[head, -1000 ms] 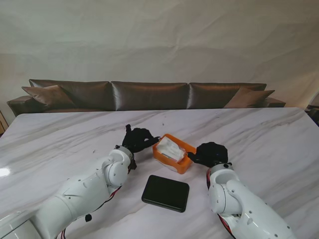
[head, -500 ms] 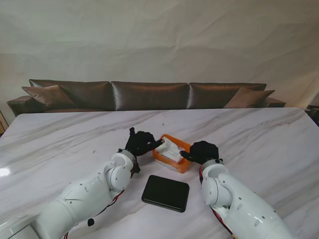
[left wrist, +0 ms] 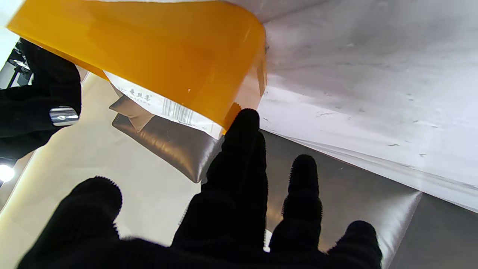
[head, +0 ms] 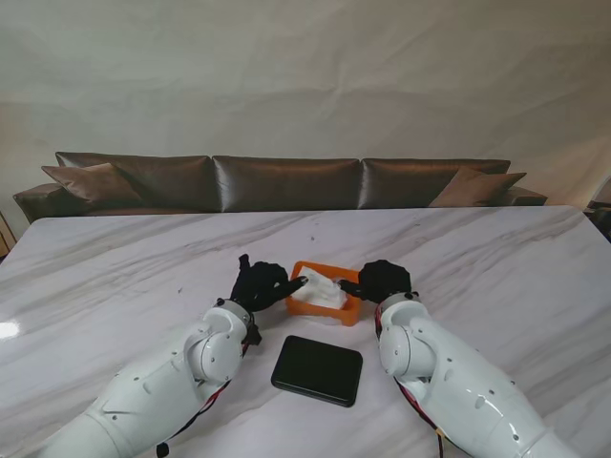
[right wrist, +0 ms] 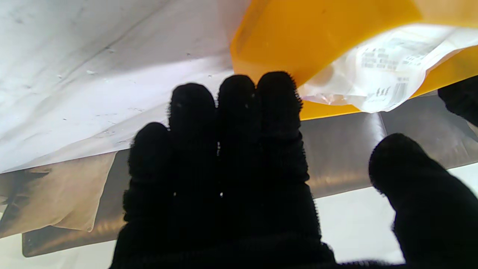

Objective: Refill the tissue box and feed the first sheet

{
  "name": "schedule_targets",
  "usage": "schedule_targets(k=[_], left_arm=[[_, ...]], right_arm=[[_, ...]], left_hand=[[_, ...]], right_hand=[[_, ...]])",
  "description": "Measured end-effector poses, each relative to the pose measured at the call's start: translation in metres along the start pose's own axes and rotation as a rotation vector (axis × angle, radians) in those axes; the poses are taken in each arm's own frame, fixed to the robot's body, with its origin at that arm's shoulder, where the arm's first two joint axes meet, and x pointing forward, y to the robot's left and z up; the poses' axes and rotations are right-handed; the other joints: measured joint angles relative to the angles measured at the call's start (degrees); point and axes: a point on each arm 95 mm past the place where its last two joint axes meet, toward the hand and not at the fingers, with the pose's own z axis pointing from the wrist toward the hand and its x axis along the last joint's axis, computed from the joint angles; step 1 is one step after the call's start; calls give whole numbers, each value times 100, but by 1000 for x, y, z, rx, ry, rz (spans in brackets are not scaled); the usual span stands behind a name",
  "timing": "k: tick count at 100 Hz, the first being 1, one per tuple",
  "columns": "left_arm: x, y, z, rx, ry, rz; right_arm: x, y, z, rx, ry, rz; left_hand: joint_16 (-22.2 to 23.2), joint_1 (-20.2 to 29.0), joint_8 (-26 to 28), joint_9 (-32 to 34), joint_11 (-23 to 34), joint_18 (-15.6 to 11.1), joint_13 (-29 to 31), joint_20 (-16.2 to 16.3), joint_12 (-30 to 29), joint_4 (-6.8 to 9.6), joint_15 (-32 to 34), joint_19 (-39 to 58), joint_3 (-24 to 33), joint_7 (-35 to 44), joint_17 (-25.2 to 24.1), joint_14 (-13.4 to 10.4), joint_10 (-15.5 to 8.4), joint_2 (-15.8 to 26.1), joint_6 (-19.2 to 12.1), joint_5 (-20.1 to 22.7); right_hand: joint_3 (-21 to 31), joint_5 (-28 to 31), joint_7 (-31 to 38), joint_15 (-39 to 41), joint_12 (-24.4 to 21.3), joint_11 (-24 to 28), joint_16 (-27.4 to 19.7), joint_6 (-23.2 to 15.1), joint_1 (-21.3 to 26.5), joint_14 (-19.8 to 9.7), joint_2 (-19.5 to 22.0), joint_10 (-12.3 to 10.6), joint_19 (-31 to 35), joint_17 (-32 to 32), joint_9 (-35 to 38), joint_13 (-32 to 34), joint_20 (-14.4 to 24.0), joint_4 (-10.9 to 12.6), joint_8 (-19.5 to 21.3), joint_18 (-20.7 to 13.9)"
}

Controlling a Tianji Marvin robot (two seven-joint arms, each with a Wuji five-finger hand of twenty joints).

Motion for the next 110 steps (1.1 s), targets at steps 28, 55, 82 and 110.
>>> schedule_targets(k=[28, 55, 82, 110], left_arm=[[4, 1, -13, -14, -32, 3], [4, 0, -24, -20, -73, -9], [-2, 0, -30, -2, -103, 31], [-5, -13, -37, 51, -133, 30]], right_arm=[[2, 0, 5, -3, -1, 17], [6, 3, 4, 20, 17, 7], [7, 7, 2, 56, 19, 4], [5, 11, -9, 64, -12, 25]], left_hand=[[8, 10, -1, 59, -12, -1, 51, 0, 14, 0, 81, 0, -57, 0, 6, 16, 65, 0, 88, 10], [10, 13, -6, 137, -12, -5, 52, 0, 48, 0, 109, 0, -84, 132, 63, 90, 88, 0, 5, 340], [18, 14, 28, 139, -12, -7, 53, 0, 48, 0, 136, 0, -106, 196, 129, 199, 111, 2, -728, 292], [74, 71, 29, 140, -12, -10, 333, 0, 48, 0, 240, 0, -144, 113, 305, 274, 169, 3, -1456, 27]], right_hand=[[-19, -19, 0, 1, 1, -5, 0, 27, 7, 1, -127, 9, 0, -31, -5, -55, 0, 0, 1, 0], [-157, -383, -207, -82, 1, -84, -63, 28, 7, 1, -167, -10, -89, -122, -232, -208, -56, 0, 1, 0], [-413, -791, -476, -168, 2, -90, -66, -15, 8, 1, -167, -67, -204, -205, -523, -310, -64, 0, 1, 0], [-759, -1150, -905, -292, 2, -90, -139, -512, 8, 42, -167, -132, -216, -84, -874, -271, -70, 133, -38, 50]])
